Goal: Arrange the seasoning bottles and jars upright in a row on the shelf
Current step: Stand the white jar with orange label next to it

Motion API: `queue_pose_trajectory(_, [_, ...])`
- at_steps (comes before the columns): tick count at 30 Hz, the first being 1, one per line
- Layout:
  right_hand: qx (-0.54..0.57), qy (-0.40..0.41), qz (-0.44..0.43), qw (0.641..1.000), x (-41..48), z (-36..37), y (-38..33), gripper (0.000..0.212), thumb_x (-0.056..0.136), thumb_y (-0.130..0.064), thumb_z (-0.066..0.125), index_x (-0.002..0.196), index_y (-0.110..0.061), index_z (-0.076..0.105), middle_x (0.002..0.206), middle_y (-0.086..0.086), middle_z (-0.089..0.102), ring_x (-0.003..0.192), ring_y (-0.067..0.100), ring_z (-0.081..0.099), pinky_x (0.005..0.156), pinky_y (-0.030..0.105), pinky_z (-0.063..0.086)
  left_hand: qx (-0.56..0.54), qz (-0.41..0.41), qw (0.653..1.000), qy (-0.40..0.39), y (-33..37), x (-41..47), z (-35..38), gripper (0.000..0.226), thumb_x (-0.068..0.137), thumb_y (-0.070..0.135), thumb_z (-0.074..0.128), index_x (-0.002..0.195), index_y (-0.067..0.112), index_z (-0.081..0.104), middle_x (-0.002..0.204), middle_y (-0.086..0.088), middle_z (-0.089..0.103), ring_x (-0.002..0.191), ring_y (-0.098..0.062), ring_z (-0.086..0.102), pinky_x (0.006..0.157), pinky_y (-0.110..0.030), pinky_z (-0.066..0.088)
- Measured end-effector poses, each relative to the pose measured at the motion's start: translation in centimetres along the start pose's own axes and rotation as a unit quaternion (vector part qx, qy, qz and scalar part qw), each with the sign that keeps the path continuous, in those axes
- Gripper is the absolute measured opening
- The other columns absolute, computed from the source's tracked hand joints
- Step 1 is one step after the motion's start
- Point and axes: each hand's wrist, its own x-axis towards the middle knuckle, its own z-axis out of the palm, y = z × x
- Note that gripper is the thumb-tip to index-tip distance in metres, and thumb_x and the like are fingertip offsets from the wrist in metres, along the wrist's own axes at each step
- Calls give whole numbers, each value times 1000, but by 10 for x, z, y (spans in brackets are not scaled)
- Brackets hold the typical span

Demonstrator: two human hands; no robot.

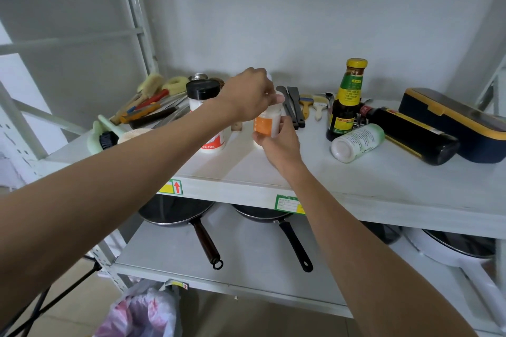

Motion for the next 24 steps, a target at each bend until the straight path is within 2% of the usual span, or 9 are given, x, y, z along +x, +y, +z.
queue_pose_trajectory(3, [-16, -19, 0, 1000, -2, 0, -2, 66, 66, -49, 75, 119, -23, 46, 115, -4, 61, 116, 22, 54, 103, 47, 42, 8, -16, 1000, 14, 1, 0, 4, 47, 91, 55, 52, 97, 14, 72, 93, 3, 46, 103, -24, 54, 69, -33, 37])
queue_pose_trajectory(6, [-41, -2, -20, 999, -2, 2, -1, 73, 60, -51, 80, 118, -20, 49, 121, -2, 57, 120, 22, 53, 104, 47, 43, 17, -35, 999, 29, 2, 3, 8, 50, 86, 63, 54, 94, 16, 71, 99, 3, 54, 101, -23, 56, 67, -30, 34])
queue_pose_trajectory(9, [-21, -2, -9, 1000, 0, 1, 0, 73, 56, -47, 83, 117, -23, 49, 116, -3, 59, 114, 20, 58, 101, 47, 47, 21, -44, 998, 36, 4, 3, 7, 55, 82, 67, 55, 92, 15, 73, 94, 5, 53, 94, -23, 58, 65, -31, 34])
queue_pose_trajectory(13, [7, -7, -3, 1000, 0, -1, 1, 72, 59, -40, 84, 118, -23, 46, 113, -4, 61, 107, 20, 61, 96, 45, 50, 18, -44, 999, 19, 5, 5, 4, 62, 80, 69, 56, 88, 9, 72, 98, -1, 59, 92, -23, 58, 65, -32, 38])
queue_pose_trajectory(17, [19, -11, 1, 1000, 0, -2, 2, 58, 67, -31, 81, 115, -22, 50, 111, -2, 62, 102, 19, 62, 91, 40, 52, -10, -46, 999, 11, 1, 4, 4, 43, 81, 60, 62, 87, 17, 58, 93, 8, 51, 93, -19, 56, 65, -29, 36])
queue_pose_trajectory(20, [21, -39, 7, 999, -1, -2, 1, 52, 72, -27, 76, 118, -22, 51, 113, 2, 60, 102, 19, 61, 90, 39, 51, -18, -49, 998, 21, 1, 2, 6, 40, 80, 54, 67, 90, 19, 51, 99, 6, 61, 95, -21, 59, 67, -29, 38])
queue_pose_trajectory(22, [20, -52, 10, 998, 0, 0, 0, 57, 70, -31, 74, 120, -24, 49, 115, 2, 59, 105, 19, 60, 94, 42, 52, -18, -54, 998, 36, 3, 1, 7, 41, 79, 54, 68, 91, 18, 53, 102, 4, 63, 95, -22, 60, 67, -29, 38])
queue_pose_trajectory(24, [6, -42, 11, 999, 2, 2, 1, 70, 60, -45, 73, 122, -25, 48, 120, 1, 56, 113, 22, 57, 97, 46, 51, -13, -55, 997, 50, 5, 1, 9, 43, 79, 55, 68, 93, 16, 58, 102, 3, 64, 94, -22, 60, 66, -29, 37])
